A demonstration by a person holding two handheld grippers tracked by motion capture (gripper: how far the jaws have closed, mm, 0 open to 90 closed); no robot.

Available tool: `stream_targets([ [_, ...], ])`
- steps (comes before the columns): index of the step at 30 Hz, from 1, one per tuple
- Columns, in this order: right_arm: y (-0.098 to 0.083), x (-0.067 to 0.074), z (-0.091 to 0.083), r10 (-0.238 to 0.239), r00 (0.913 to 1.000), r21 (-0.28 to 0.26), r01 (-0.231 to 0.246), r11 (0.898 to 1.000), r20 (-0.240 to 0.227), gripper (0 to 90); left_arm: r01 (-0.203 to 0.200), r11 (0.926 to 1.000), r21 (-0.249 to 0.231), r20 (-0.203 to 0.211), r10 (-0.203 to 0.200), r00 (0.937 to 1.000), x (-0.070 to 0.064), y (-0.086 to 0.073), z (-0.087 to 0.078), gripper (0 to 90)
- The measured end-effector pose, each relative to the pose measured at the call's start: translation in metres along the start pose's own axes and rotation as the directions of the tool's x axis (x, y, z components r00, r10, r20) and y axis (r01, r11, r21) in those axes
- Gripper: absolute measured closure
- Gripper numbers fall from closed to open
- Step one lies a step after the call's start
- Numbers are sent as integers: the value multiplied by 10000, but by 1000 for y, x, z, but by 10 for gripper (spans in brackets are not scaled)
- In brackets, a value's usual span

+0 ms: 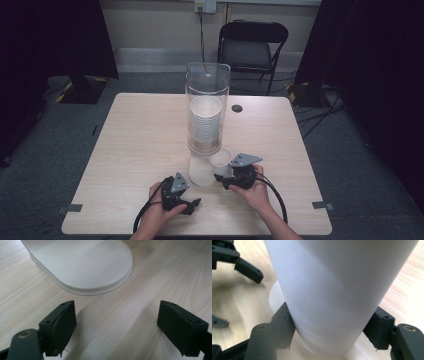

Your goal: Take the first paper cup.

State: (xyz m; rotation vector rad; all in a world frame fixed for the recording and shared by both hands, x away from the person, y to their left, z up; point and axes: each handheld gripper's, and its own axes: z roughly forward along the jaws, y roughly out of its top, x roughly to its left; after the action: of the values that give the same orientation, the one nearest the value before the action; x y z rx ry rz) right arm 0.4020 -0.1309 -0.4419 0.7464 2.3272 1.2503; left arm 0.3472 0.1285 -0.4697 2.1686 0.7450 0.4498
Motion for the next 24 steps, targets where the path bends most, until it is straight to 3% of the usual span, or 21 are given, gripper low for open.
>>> stream_targets([
  [9,-18,-4,-8,77,10000,171,-77,9998,50,332,-1,10000,-48,2,1,10000,0,0,0,152],
  [14,-17,7,-12,-474,9983,72,477,9988,-336,331,-35,10000,-54,77,36,10000,0,-2,-2,161],
  [17,-16,15,-12,-1003,9940,-85,1000,9949,-445,330,547,9985,-18,603,-545,9967,2,-2,-7,158],
  [18,-16,18,-12,-1377,9903,11,1378,9905,-207,330,1012,9948,-93,969,-998,9903,3,-1,-10,161],
  [24,-17,24,-9,-1610,9858,-141,1605,9869,-475,329,1159,9872,-1092,1060,-1044,9889,10,16,-42,159],
])
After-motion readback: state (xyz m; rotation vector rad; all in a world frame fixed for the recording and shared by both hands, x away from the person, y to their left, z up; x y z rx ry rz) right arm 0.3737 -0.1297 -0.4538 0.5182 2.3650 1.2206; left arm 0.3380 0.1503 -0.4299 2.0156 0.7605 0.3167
